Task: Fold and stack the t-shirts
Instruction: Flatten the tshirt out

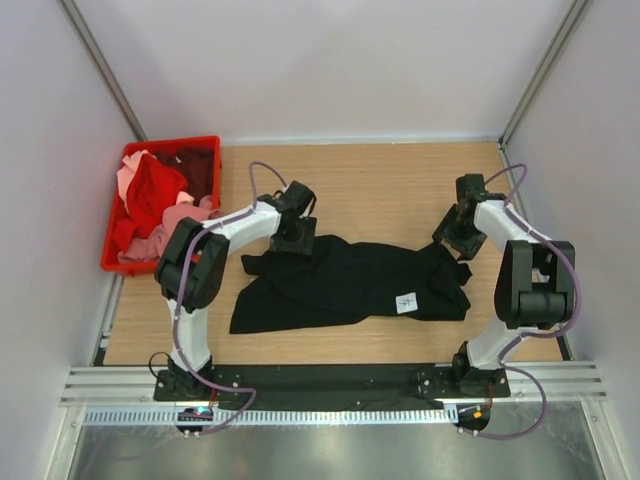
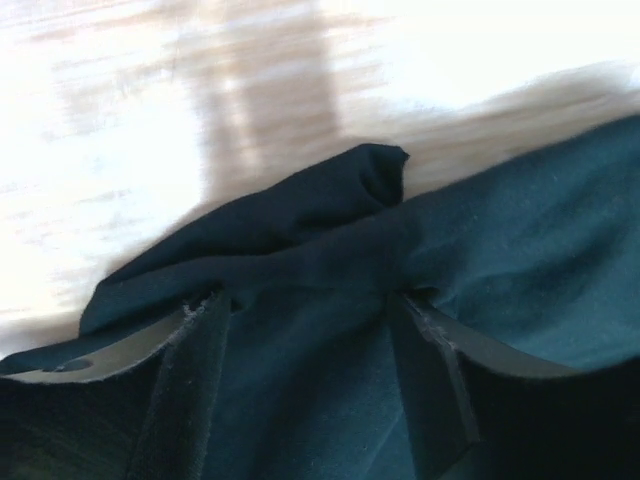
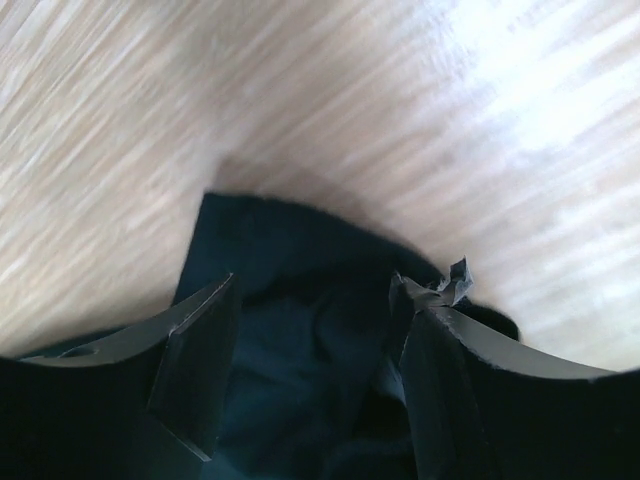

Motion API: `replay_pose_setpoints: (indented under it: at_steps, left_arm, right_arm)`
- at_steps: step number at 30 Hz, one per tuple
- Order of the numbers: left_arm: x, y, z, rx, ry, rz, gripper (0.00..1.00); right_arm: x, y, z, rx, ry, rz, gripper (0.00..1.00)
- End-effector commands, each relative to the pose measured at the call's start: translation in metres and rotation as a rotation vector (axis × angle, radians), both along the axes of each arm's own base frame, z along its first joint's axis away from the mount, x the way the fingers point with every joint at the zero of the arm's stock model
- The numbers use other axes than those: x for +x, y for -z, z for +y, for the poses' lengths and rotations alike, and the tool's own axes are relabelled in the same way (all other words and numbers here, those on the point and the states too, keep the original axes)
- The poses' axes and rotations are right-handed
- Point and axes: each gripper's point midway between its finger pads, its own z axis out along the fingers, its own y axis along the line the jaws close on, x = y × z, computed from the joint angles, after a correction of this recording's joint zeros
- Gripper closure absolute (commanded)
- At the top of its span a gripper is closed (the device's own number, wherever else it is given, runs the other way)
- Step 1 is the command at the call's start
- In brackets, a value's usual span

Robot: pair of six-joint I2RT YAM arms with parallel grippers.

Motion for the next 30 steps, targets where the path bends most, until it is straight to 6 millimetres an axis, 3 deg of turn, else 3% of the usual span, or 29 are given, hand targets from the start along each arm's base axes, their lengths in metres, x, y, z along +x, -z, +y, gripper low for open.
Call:
replay_pose_setpoints:
  at_steps: [1,2,5,6,7,8,9,10,11,14,15,16,18,19,21,23,24,25,26,27,28,29,30]
  left_arm:
    - [0.013,0.01,-0.022,-0.064,0.042,-0.014,0.36]
    - [0.014,0.01,-0.024,-0.064,0.042,-0.013,0.4]
    - [0.019,0.01,-0.029,-0.076,0.046,-0.01,0.78]
    - [0.02,0.008,-0.03,-0.078,0.044,-0.012,0.91]
    - [0.024,0.005,-0.026,-0.049,0.036,-0.028,0.96]
    - [0.039,-0.009,-0.028,-0.04,0.026,-0.077,1.0]
    - [0.038,-0.017,-0.022,-0.007,0.019,-0.072,1.0]
    - [0.046,-0.03,-0.021,0.004,0.013,-0.1,1.0]
    - [0.064,-0.06,-0.018,0.027,-0.014,-0.183,1.0]
    - [0.074,-0.117,-0.007,0.043,-0.067,-0.294,1.0]
    - [0.076,-0.158,0.001,0.028,-0.105,-0.387,1.0]
    - [0.076,-0.176,0.004,0.011,-0.121,-0.429,1.0]
    - [0.069,-0.224,0.013,-0.055,-0.173,-0.534,1.0]
    - [0.062,-0.226,0.018,-0.061,-0.184,-0.542,1.0]
    - [0.049,-0.245,0.022,-0.119,-0.208,-0.574,1.0]
    - [0.03,-0.22,0.025,-0.131,-0.213,-0.507,1.0]
    - [0.018,-0.22,0.027,-0.15,-0.215,-0.503,1.0]
    - [0.002,-0.187,0.032,-0.121,-0.206,-0.432,1.0]
    - [-0.011,-0.171,0.03,-0.126,-0.21,-0.401,1.0]
    - [-0.023,-0.161,0.033,-0.127,-0.208,-0.381,1.0]
    - [-0.046,-0.122,0.043,-0.08,-0.21,-0.296,1.0]
    - [-0.056,-0.107,0.042,-0.089,-0.206,-0.262,1.0]
    - [-0.067,-0.096,0.042,-0.103,-0.217,-0.231,1.0]
  right_arm:
    - [0.02,0.019,-0.006,-0.018,0.028,-0.045,0.33]
    - [0.021,0.028,-0.006,-0.018,0.028,-0.028,0.34]
    - [0.034,0.037,-0.004,-0.009,0.018,-0.041,0.43]
    - [0.044,0.035,-0.004,-0.005,0.012,-0.071,0.55]
    - [0.049,0.033,-0.003,0.0,0.007,-0.083,0.63]
    - [0.055,0.03,-0.002,0.005,-0.002,-0.1,0.71]
    - [0.069,0.018,-0.001,0.008,-0.009,-0.143,0.88]
    - [0.075,0.009,-0.001,0.009,-0.02,-0.169,0.98]
    - [0.081,-0.004,0.002,0.017,-0.027,-0.195,0.99]
    - [0.105,-0.074,0.005,0.018,-0.053,-0.37,0.99]
    - [0.112,-0.101,0.006,0.01,-0.063,-0.427,0.99]
    - [0.11,-0.134,0.005,-0.008,-0.074,-0.504,0.99]
    - [0.105,-0.172,0.002,-0.035,-0.069,-0.565,0.99]
    - [0.097,-0.192,-0.001,-0.053,-0.063,-0.598,0.99]
    - [0.081,-0.202,-0.006,-0.079,-0.047,-0.59,0.99]
    - [0.057,-0.202,-0.009,-0.085,-0.016,-0.553,0.99]
    - [0.045,-0.185,-0.01,-0.086,-0.002,-0.505,0.99]
    - [0.031,-0.183,-0.009,-0.079,0.009,-0.498,0.99]
    - [0.013,-0.15,-0.006,-0.053,0.028,-0.42,0.99]
    - [0.002,-0.137,-0.001,-0.028,0.025,-0.399,0.99]
    - [-0.007,-0.128,0.001,-0.01,0.034,-0.397,0.99]
    - [-0.027,-0.092,0.004,0.006,0.044,-0.313,0.99]
    - [-0.036,-0.076,0.008,0.027,0.038,-0.278,0.99]
